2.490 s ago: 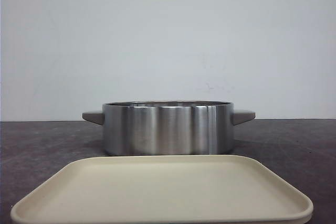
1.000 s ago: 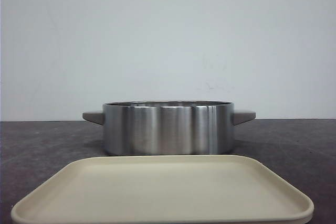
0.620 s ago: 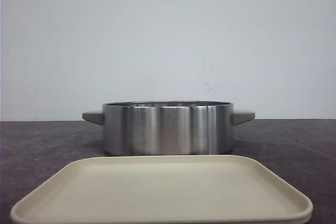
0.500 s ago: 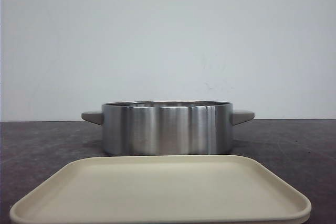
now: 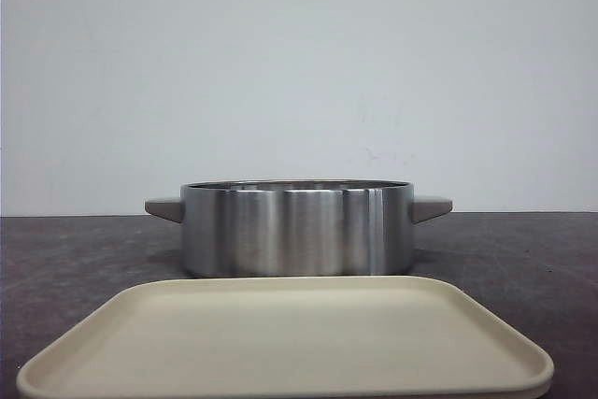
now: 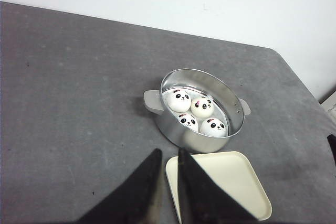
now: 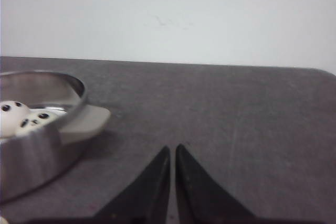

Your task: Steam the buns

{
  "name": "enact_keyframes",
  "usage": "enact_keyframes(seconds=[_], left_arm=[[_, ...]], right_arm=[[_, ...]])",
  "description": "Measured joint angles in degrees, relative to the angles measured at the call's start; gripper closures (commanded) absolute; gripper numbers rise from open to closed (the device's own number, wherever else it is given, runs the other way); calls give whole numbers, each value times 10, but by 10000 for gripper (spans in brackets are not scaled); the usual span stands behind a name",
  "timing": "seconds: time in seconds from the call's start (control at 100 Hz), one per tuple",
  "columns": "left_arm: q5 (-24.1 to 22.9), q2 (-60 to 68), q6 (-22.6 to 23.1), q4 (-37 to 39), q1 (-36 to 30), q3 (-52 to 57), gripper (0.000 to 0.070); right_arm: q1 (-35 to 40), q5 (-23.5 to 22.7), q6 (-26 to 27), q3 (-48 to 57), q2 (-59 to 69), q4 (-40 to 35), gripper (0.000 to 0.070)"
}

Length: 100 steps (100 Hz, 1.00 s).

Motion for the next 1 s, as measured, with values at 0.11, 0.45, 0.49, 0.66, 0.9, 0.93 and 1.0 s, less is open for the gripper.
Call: enact_keyframes(seconds=[0.11, 0.45, 0.49, 0.66, 0.9, 0.93, 1.0], left_arm=[[0, 0, 0, 0, 0, 0, 693], [0, 0, 0, 0, 0, 0, 693], [0, 0, 0, 0, 0, 0, 693], [0, 0, 0, 0, 0, 0, 693], [0, 0, 0, 0, 0, 0, 693], [0, 0, 0, 0, 0, 0, 693], [0, 0, 0, 0, 0, 0, 693]], right_arm=[[-7, 15, 2, 0, -23, -73, 688], [-5, 30, 1, 1, -33, -88, 688], [-4, 30, 1, 1, -33, -88, 688], [-4, 28, 1, 1, -33, -84, 688], [-4, 28, 1, 1, -33, -84, 688], [-4, 28, 1, 1, -33, -84, 688], [-4, 28, 1, 1, -33, -84, 688]])
